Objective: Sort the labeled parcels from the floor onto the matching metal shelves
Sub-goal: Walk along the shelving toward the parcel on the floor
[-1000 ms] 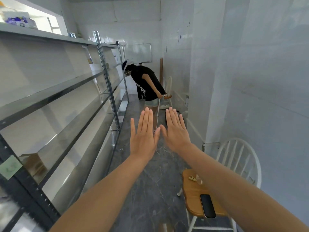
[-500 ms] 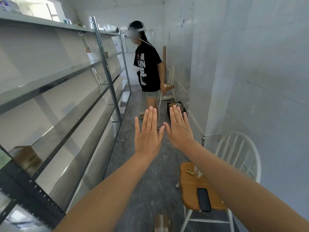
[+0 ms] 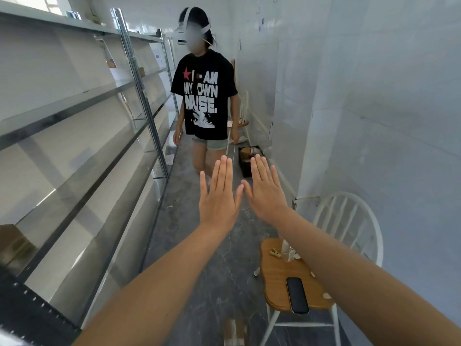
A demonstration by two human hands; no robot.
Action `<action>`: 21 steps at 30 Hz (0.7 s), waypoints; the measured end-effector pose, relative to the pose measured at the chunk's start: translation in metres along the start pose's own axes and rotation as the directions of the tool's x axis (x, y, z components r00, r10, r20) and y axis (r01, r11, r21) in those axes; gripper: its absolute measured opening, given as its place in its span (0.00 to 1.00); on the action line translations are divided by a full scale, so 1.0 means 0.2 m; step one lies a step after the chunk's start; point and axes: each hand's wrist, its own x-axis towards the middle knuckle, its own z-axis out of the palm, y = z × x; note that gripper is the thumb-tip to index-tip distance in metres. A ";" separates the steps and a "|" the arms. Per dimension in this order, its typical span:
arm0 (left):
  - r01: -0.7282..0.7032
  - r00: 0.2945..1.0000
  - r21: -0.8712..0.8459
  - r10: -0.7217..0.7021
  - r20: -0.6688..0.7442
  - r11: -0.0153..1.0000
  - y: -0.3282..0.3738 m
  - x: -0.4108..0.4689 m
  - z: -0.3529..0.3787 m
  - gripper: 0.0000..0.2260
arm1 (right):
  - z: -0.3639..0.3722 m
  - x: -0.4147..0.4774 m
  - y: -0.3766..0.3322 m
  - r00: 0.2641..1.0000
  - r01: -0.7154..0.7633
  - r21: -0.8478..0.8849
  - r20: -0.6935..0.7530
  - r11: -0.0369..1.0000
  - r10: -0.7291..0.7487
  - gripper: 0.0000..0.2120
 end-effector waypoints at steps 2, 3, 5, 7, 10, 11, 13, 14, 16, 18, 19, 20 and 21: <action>-0.001 1.000 -0.017 0.001 0.012 1.000 -0.02 0.02 0.04 0.29 | 0.04 0.03 0.00 1.000 -0.016 -0.008 0.006 1.000 0.016 0.31; -0.003 1.000 -0.025 0.004 0.019 1.000 -0.04 0.02 0.07 0.30 | 0.06 0.05 0.00 1.000 -0.023 -0.008 0.015 1.000 0.023 0.31; -0.006 0.999 -0.033 0.007 0.034 0.999 -0.09 0.04 0.12 0.29 | 0.11 0.09 -0.02 0.999 -0.021 -0.009 0.040 1.000 0.022 0.31; -0.001 0.999 -0.032 0.003 0.045 0.999 -0.14 0.06 0.17 0.29 | 0.17 0.12 -0.03 0.998 -0.014 -0.009 0.055 1.000 0.014 0.31; 0.010 0.997 -0.058 -0.006 0.071 0.998 -0.23 0.09 0.25 0.29 | 0.26 0.19 -0.07 0.997 -0.022 -0.015 0.080 1.000 0.023 0.31; 0.011 0.997 -0.067 -0.005 0.081 0.998 -0.26 0.10 0.28 0.29 | 0.29 0.21 -0.09 0.995 -0.023 -0.020 0.097 1.000 0.025 0.31; 0.013 0.995 -0.077 -0.006 0.097 0.997 -0.33 0.13 0.32 0.29 | 0.36 0.26 -0.12 0.992 -0.019 -0.030 0.126 0.999 0.022 0.31; 0.018 0.995 -0.083 -0.009 0.103 0.996 -0.36 0.14 0.34 0.29 | 0.39 0.28 -0.14 0.991 -0.017 -0.036 0.135 0.999 0.022 0.31; 0.038 0.993 -0.096 -0.027 0.116 0.995 -0.43 0.17 0.40 0.29 | 0.46 0.33 -0.17 0.988 -0.022 -0.051 0.149 0.998 0.029 0.31; 0.060 0.990 -0.096 -0.047 0.129 0.994 -0.50 0.19 0.45 0.30 | 0.52 0.37 -0.20 0.985 -0.034 -0.054 0.167 0.998 0.042 0.32; 0.070 0.988 -0.100 -0.055 0.141 0.993 -0.54 0.20 0.48 0.30 | 0.55 0.39 -0.21 0.982 -0.042 -0.050 0.180 0.998 0.050 0.32; 0.078 0.986 -0.109 -0.061 0.157 0.991 -0.57 0.20 0.51 0.30 | 0.58 0.41 -0.23 0.979 -0.049 -0.048 0.196 0.998 0.057 0.32; 0.081 0.983 -0.117 -0.060 0.171 0.990 -0.59 0.21 0.53 0.30 | 0.61 0.42 -0.24 0.976 -0.055 -0.049 0.207 0.997 0.064 0.31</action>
